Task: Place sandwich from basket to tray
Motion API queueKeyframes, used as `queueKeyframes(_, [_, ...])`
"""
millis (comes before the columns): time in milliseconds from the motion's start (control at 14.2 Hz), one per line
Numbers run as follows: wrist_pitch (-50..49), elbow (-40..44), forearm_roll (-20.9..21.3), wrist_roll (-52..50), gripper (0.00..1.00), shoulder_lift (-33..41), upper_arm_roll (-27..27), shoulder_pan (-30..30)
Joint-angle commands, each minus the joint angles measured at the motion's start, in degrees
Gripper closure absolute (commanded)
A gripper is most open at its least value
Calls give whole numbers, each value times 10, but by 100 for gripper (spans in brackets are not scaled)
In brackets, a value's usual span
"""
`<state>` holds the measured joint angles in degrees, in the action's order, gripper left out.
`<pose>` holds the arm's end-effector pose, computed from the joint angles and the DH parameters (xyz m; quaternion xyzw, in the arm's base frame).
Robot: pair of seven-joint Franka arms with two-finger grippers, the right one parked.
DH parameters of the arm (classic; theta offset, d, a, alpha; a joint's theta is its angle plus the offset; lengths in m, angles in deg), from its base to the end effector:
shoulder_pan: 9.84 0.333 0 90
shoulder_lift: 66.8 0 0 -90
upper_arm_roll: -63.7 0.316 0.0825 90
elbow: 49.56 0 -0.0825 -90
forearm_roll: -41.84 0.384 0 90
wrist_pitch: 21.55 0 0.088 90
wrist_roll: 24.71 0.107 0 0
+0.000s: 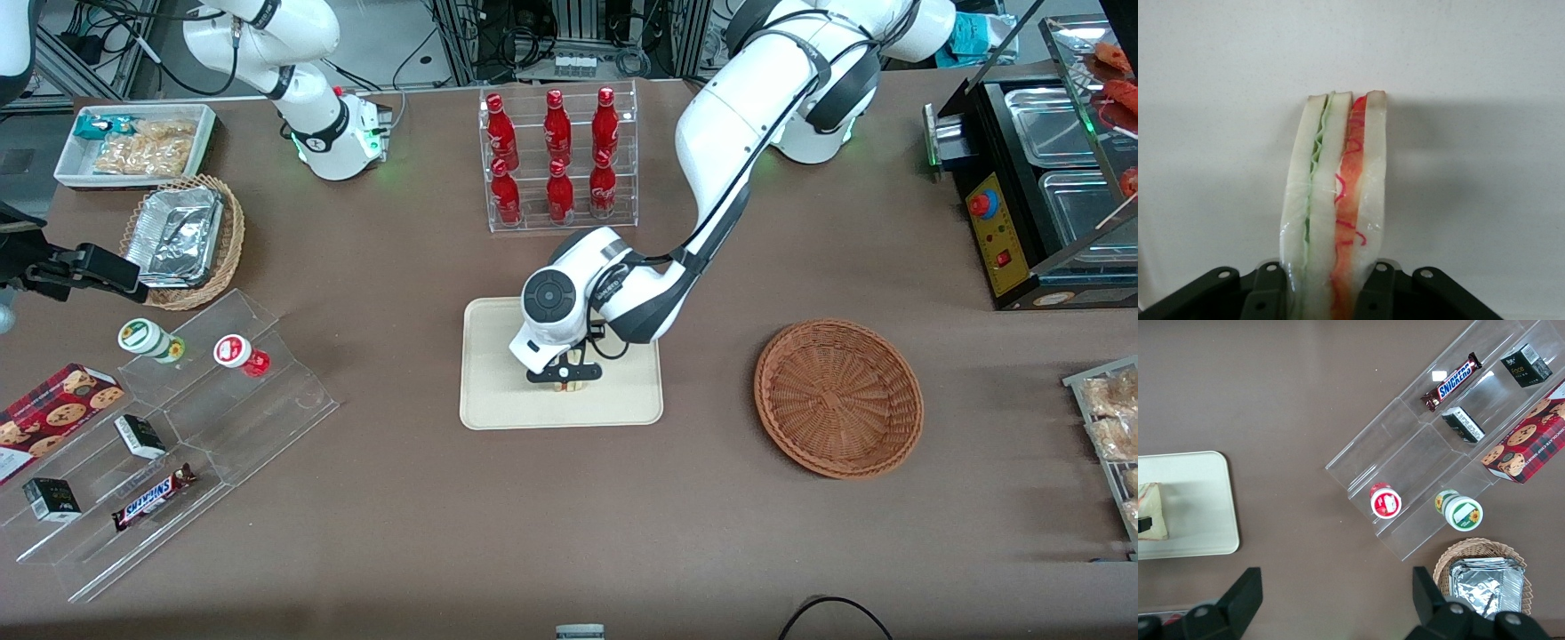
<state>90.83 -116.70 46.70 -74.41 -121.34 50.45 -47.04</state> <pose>0.5155 -0.5405 0.2088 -0.9957 -0.0151 0.0901 0.0156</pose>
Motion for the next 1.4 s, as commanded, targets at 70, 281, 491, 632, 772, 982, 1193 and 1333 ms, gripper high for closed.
queueKeyframes(70, [-9,22,16,0,0,2,3,-5])
queueKeyframes(281, [-16,20,15,-1,0,56,4,4])
queueKeyframes(491, [-93,17,16,7,0,125,4,44])
queueKeyframes(632, [-152,12,17,14,0,165,4,84])
queueKeyframes(772, [-186,-30,16,60,0,216,3,131])
queueKeyframes(982, [-187,-175,18,147,0,341,4,191])
queueKeyframes(1193, [-189,-292,18,213,0,462,4,249])
queueKeyframes(1333, [-205,-310,21,216,0,502,8,272])
